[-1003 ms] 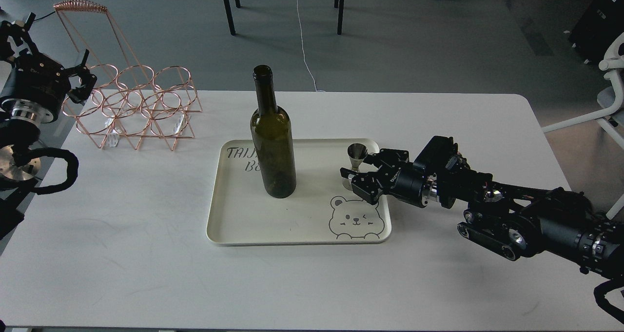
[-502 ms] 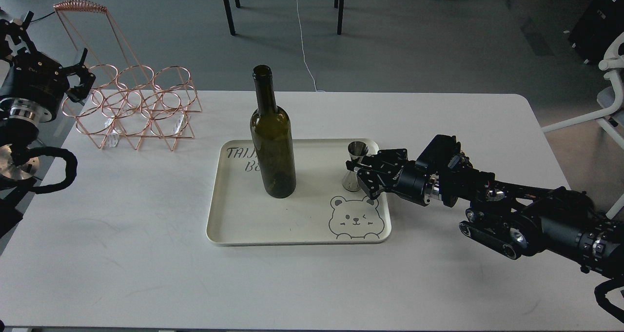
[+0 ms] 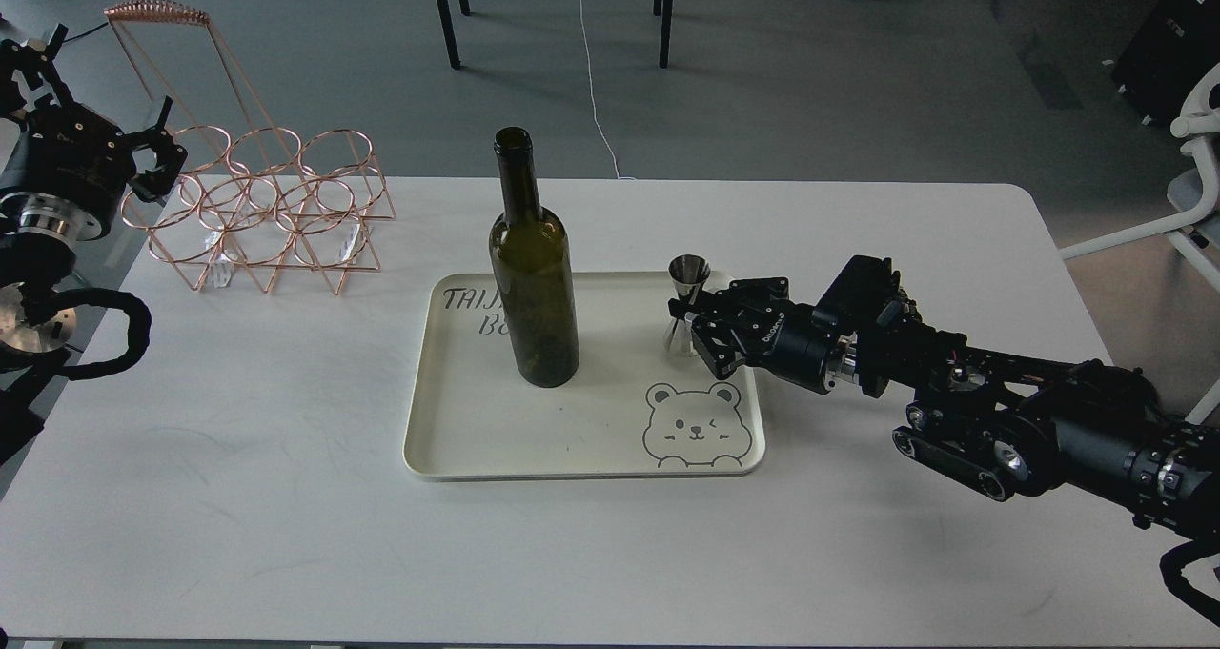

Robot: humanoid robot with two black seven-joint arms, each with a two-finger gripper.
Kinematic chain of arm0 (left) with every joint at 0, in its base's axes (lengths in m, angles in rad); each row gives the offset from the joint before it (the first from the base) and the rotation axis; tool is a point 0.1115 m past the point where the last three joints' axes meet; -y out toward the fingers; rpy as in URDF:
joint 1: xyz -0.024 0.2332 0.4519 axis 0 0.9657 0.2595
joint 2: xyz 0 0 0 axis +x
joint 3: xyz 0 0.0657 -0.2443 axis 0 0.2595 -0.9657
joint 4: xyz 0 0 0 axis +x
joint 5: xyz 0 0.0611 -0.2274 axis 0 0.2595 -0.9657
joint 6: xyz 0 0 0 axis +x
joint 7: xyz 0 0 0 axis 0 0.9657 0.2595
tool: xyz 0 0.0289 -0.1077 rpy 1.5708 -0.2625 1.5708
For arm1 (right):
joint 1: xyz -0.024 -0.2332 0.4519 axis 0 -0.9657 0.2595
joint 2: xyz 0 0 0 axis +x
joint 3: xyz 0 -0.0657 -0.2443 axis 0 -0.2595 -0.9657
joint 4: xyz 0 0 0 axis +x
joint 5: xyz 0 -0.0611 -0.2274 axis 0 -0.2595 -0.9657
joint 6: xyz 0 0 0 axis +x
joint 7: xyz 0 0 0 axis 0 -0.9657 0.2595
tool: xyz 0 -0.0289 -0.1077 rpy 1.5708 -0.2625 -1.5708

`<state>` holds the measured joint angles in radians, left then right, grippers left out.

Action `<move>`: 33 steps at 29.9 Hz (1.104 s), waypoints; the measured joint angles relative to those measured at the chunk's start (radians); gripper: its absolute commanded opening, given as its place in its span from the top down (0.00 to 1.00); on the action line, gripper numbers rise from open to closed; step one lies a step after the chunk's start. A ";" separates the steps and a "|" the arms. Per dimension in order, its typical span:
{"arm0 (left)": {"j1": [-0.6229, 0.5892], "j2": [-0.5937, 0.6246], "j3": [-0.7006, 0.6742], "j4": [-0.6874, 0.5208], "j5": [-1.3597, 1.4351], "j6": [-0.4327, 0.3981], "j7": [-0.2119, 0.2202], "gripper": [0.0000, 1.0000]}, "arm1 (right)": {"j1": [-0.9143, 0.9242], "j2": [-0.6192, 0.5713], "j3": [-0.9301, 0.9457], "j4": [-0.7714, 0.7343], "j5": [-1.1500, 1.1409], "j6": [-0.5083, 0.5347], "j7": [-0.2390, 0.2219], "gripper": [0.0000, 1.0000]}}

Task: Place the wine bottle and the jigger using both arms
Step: 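Lift the jigger off the tray and carry it beside the tray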

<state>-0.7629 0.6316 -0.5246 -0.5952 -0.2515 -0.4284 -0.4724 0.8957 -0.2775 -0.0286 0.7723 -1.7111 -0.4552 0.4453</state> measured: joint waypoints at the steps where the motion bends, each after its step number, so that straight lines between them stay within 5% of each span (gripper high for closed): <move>1: 0.000 0.000 0.000 0.000 0.000 0.000 0.000 0.02 | 0.006 -0.010 0.002 0.002 0.001 -0.008 0.000 0.95; 15: -0.004 -0.001 -0.006 -0.008 0.000 -0.003 0.000 0.02 | -0.094 -0.235 0.185 0.063 0.061 -0.034 -0.001 0.95; 33: -0.004 0.006 -0.003 -0.009 0.002 -0.005 0.001 0.02 | -0.296 -0.288 0.221 -0.034 0.198 -0.034 0.000 0.95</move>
<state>-0.7670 0.6377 -0.5272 -0.6044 -0.2499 -0.4336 -0.4709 0.6000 -0.5650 0.1925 0.7386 -1.5130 -0.4887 0.4453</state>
